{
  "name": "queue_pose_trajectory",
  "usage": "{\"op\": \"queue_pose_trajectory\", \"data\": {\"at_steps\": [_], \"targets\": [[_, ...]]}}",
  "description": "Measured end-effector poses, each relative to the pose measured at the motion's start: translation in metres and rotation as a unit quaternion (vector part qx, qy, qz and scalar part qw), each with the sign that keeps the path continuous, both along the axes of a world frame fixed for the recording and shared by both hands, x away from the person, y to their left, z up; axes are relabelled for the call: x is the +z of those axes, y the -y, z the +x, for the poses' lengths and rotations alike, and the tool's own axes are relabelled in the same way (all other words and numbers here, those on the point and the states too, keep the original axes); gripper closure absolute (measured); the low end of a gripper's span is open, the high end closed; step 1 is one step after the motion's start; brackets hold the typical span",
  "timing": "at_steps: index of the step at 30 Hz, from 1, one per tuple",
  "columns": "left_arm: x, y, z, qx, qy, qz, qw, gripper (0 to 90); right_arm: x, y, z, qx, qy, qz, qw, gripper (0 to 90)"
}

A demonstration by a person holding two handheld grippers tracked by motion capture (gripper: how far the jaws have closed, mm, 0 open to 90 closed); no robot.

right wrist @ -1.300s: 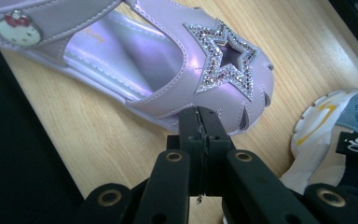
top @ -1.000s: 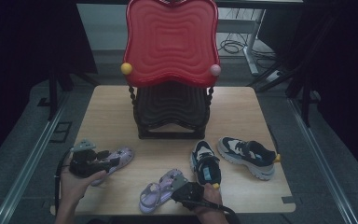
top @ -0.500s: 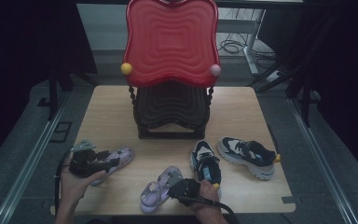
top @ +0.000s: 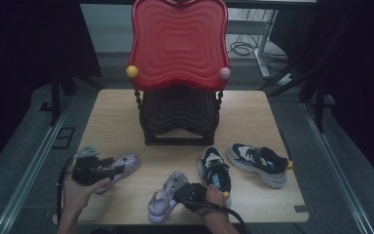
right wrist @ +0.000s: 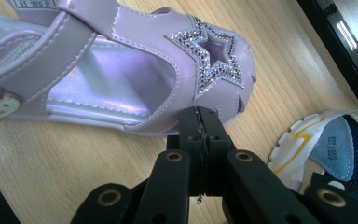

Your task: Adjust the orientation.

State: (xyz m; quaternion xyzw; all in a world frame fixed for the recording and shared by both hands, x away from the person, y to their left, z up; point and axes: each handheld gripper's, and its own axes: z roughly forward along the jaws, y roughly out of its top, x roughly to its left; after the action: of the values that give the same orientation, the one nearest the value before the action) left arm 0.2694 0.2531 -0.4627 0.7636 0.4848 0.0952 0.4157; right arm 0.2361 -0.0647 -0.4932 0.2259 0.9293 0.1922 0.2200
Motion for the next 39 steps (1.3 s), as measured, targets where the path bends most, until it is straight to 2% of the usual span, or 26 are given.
{"op": "queue_pose_trajectory", "data": {"at_steps": [10, 20, 26, 29, 32, 36, 39], "targets": [[0.0, -0.001, 0.0, 0.0, -0.001, 0.0, 1.0, 38.8, 0.002, -0.006, 0.008, -0.004, -0.003, -0.014, 0.9999, 89.9], [0.0, -0.002, 0.0, 0.002, 0.0, 0.0, 1.0, 38.8, 0.003, -0.001, 0.007, -0.01, -0.001, 0.003, 0.9999, 89.8], [0.0, -0.002, 0.0, 0.003, 0.0, -0.001, 1.0, 38.8, 0.013, 0.008, 0.001, -0.006, 0.008, 0.04, 0.9992, 89.8], [0.0, -0.002, 0.0, 0.003, 0.0, 0.0, 1.0, 38.8, 0.02, 0.014, 0.0, -0.002, 0.0, 0.069, 0.9976, 89.8], [0.001, -0.002, -0.001, 0.002, 0.001, 0.0, 1.0, 38.8, 0.028, 0.021, 0.001, 0.003, -0.012, 0.103, 0.9946, 89.8], [0.0, -0.001, 0.0, 0.002, 0.0, 0.0, 1.0, 38.8, 0.04, 0.026, 0.001, 0.02, -0.039, 0.148, 0.9881, 89.9], [0.0, -0.001, 0.0, 0.001, 0.0, 0.001, 1.0, 38.8, 0.048, 0.022, 0.001, 0.043, -0.058, 0.163, 0.984, 89.9]]}}
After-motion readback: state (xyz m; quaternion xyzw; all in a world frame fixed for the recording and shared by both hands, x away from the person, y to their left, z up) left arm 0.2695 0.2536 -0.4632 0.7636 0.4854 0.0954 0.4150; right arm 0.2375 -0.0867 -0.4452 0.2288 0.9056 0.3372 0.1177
